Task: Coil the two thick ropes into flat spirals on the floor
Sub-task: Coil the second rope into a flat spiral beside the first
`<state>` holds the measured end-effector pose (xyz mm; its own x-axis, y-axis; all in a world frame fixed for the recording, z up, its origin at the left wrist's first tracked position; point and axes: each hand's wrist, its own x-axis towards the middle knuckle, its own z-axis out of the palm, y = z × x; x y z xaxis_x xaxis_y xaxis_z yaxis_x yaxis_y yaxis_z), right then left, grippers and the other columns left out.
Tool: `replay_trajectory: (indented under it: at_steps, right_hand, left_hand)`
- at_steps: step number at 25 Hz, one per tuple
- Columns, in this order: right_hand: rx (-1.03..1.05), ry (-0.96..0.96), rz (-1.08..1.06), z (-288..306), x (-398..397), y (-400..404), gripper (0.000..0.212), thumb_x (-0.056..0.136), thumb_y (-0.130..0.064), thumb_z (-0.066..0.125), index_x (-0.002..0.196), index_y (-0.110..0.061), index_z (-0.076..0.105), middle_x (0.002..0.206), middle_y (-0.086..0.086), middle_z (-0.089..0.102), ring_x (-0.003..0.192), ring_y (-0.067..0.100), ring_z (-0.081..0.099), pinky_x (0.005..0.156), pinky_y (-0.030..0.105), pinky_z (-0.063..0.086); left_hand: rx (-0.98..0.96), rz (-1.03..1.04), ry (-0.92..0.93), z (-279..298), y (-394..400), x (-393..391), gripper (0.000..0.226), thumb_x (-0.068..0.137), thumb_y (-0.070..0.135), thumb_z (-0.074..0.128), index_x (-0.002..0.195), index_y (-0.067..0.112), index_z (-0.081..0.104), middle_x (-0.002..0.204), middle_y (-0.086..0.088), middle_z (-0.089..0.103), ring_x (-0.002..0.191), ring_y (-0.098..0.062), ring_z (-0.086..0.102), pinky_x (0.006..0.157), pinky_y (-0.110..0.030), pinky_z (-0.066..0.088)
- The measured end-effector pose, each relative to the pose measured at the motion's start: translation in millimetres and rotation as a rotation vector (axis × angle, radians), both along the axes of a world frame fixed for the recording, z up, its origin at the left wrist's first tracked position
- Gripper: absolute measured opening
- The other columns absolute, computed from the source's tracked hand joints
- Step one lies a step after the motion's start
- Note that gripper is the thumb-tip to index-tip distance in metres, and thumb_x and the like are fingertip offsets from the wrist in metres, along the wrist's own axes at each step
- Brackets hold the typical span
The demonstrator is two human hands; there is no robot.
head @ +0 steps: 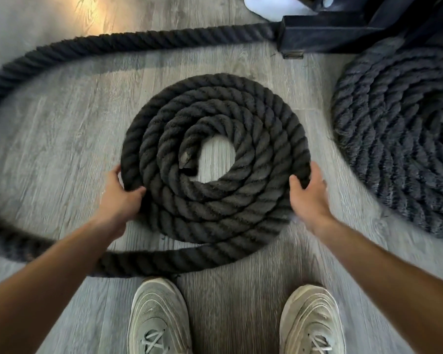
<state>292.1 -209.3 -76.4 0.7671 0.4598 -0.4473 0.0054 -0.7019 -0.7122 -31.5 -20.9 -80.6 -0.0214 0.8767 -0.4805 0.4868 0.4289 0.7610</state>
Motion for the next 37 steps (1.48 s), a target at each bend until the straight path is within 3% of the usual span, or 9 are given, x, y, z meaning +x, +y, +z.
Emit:
replay_trajectory:
  at_steps: [7,11,15,19,23,27,30,33,37]
  right_hand:
    - [-0.073,-0.119,-0.010,4,45,54,0.053,0.098,-0.036,0.056,0.148,-0.026,0.041,0.143,0.010,0.047,0.121,0.033,0.054,0.101,0.048,0.049]
    - [-0.005,-0.064,-0.031,-4,-44,-22,0.070,0.100,-0.048,0.050,0.159,-0.035,0.015,0.158,0.011,0.028,0.136,0.037,0.041,0.106,0.054,0.044]
    - [0.024,-0.068,0.098,-6,-115,-67,0.089,0.099,-0.050,0.051,0.161,-0.025,-0.007,0.168,0.004,0.015,0.149,0.028,0.028,0.111,0.035,0.031]
    - [-0.017,0.038,0.098,-10,-94,-48,0.086,0.103,-0.039,0.050,0.160,-0.025,-0.013,0.169,0.005,0.009,0.151,0.029,0.022,0.116,0.036,0.024]
    - [0.000,-0.017,0.135,-6,-23,-18,0.069,0.103,-0.041,0.049,0.161,-0.034,0.011,0.162,0.007,0.027,0.145,0.028,0.033,0.116,0.042,0.026]
    - [-0.058,-0.115,0.060,6,52,43,0.051,0.097,-0.043,0.060,0.142,-0.021,0.052,0.136,0.006,0.061,0.118,0.025,0.058,0.094,0.031,0.045]
    - [-0.129,-0.157,0.119,6,42,57,0.059,0.099,-0.039,0.053,0.153,-0.023,0.036,0.149,0.010,0.047,0.133,0.034,0.047,0.105,0.044,0.043]
    - [-0.068,-0.101,0.025,2,-19,16,0.067,0.101,-0.044,0.048,0.159,-0.034,0.015,0.157,0.010,0.027,0.139,0.038,0.038,0.101,0.051,0.046]
    - [-0.040,0.003,0.061,1,-102,-43,0.086,0.100,-0.053,0.047,0.161,-0.032,-0.010,0.164,0.008,0.025,0.115,0.021,0.062,0.080,0.018,0.047]
  left_hand:
    - [-0.084,0.180,-0.115,2,-63,18,0.076,0.088,0.012,0.071,0.144,0.029,0.024,0.128,-0.014,0.063,0.114,-0.031,0.064,0.100,-0.053,0.052]
    - [0.001,0.178,-0.090,11,3,18,0.071,0.089,0.014,0.065,0.149,0.024,0.029,0.124,-0.012,0.063,0.100,-0.019,0.065,0.077,-0.034,0.054]
    - [0.053,-0.057,0.064,14,51,24,0.064,0.095,0.022,0.064,0.152,0.026,0.036,0.140,-0.007,0.059,0.118,-0.021,0.060,0.103,-0.041,0.050]
    - [0.076,-0.074,0.087,9,46,21,0.065,0.097,0.016,0.060,0.154,0.031,0.033,0.142,-0.007,0.057,0.124,-0.025,0.058,0.105,-0.046,0.049]
    - [-0.009,0.052,-0.045,10,6,14,0.085,0.094,0.008,0.065,0.157,0.038,0.016,0.144,-0.004,0.053,0.123,-0.026,0.059,0.093,-0.048,0.056]
    - [-0.190,-0.019,0.046,5,-45,24,0.103,0.091,0.033,0.073,0.155,0.046,-0.006,0.138,0.002,0.048,0.111,-0.032,0.063,0.064,-0.042,0.061]
    - [-0.067,-0.025,0.175,-2,-38,11,0.097,0.082,0.052,0.075,0.152,0.032,0.012,0.143,-0.011,0.048,0.121,-0.038,0.057,0.099,-0.054,0.051]
    - [-0.017,0.097,0.079,4,9,-5,0.081,0.087,0.048,0.070,0.148,0.027,0.021,0.118,-0.018,0.060,0.103,-0.038,0.066,0.087,-0.055,0.057]
    - [0.016,-0.038,0.093,11,62,-3,0.074,0.096,0.024,0.066,0.157,0.031,0.025,0.128,-0.011,0.062,0.101,-0.026,0.067,0.089,-0.047,0.057]
